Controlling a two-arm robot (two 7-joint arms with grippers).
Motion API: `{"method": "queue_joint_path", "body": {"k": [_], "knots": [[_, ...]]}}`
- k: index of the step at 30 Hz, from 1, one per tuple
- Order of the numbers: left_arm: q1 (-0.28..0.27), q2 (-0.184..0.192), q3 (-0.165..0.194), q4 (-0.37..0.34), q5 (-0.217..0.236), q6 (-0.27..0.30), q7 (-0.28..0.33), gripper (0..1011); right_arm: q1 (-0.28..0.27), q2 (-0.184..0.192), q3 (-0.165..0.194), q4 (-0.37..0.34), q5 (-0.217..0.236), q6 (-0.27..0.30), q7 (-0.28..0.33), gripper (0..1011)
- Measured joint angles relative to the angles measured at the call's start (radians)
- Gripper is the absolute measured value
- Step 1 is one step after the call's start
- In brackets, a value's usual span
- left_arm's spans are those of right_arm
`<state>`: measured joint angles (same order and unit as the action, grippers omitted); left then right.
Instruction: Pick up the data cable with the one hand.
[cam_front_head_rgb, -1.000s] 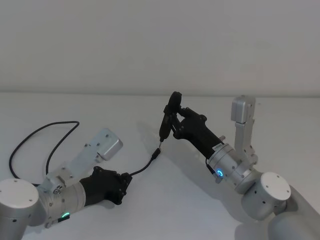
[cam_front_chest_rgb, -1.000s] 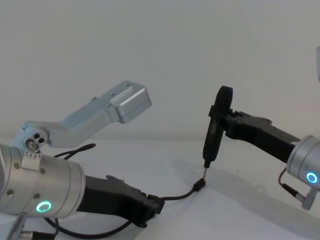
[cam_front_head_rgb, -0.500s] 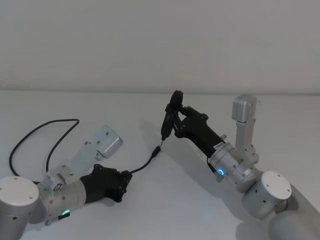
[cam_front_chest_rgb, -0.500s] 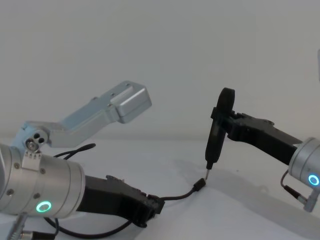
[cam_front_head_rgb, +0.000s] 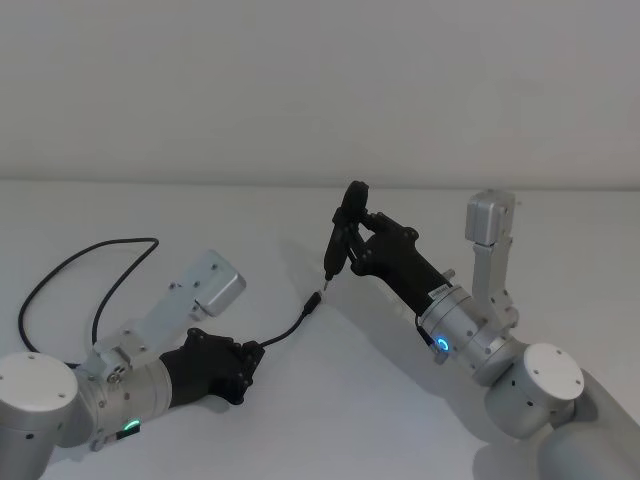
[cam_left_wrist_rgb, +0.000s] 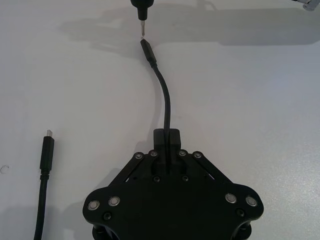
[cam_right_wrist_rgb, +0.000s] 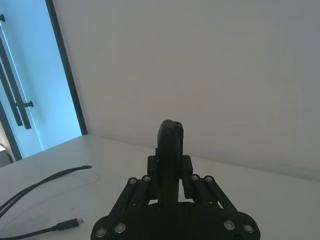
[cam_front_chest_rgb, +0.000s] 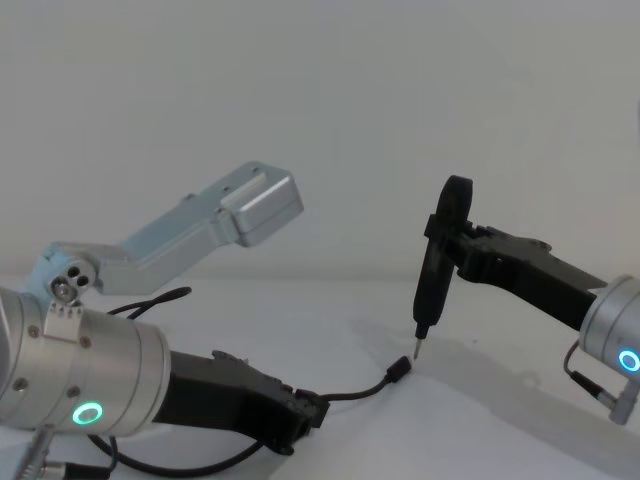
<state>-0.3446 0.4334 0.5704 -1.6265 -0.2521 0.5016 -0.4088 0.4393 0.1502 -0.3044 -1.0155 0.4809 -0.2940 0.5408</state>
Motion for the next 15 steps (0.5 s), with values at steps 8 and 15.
{"method": "queue_joint_path", "body": {"k": [8,15], "knots": [[0.000,0.000,0.000,0.000,0.000,0.000,0.000,50,-0.001,0.000,0.001,-0.001,-0.001,-0.001,-0.001,274],[0.000,0.000,0.000,0.000,0.000,0.000,0.000,50,-0.001,0.000,0.001,-0.001,-0.001,-0.001,-0.002,275]]}}
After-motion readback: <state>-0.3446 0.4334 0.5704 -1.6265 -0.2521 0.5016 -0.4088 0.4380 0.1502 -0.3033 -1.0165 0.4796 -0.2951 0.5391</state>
